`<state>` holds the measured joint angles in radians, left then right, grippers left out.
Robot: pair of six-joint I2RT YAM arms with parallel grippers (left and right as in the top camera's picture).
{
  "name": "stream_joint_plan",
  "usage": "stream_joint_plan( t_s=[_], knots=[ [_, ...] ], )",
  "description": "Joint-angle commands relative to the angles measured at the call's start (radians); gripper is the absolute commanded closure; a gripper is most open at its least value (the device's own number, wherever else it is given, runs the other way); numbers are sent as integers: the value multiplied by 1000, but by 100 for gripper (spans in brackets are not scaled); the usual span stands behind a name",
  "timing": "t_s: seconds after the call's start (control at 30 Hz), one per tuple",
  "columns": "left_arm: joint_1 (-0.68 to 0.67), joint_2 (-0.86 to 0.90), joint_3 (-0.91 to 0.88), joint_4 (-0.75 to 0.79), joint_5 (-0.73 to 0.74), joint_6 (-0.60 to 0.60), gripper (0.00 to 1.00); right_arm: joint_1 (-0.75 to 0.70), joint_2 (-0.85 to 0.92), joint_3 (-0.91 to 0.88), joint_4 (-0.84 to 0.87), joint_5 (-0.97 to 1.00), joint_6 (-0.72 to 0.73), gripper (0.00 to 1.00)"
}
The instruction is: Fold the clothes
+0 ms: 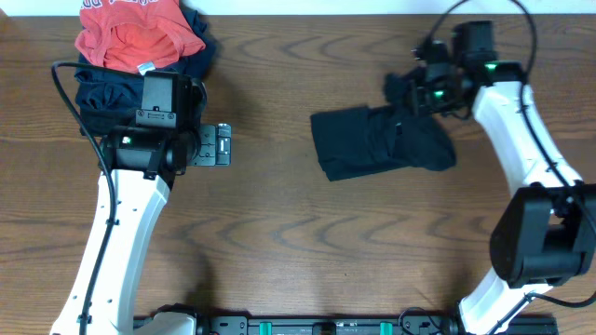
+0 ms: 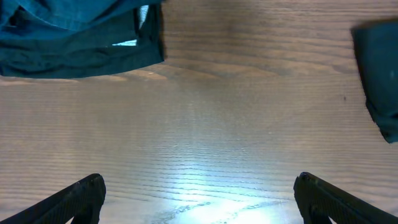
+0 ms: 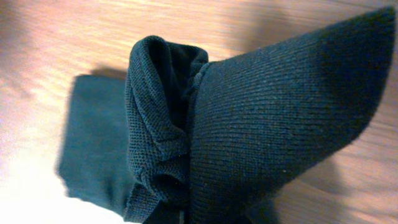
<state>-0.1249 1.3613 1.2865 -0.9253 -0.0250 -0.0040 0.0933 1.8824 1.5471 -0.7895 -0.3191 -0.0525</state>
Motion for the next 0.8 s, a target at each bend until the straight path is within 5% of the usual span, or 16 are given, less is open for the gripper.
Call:
stream_joint_plan(
  t_s=[0.0,0.37,0.5,0.77],
  knots=[
    [7,-1,-23,-5,-34,-8,2,73,-11,16,18,-33,80,99],
    [7,63,-28,0,-36,-9,2,256,-10,15,82,-29,144,98],
    [7,88,-28,14,-37,-9,2,334,-10,15,87,-29,146,64],
    [7,89,-28,59,-37,-10,2,458,-11,16,92,-29,145,57]
  ],
)
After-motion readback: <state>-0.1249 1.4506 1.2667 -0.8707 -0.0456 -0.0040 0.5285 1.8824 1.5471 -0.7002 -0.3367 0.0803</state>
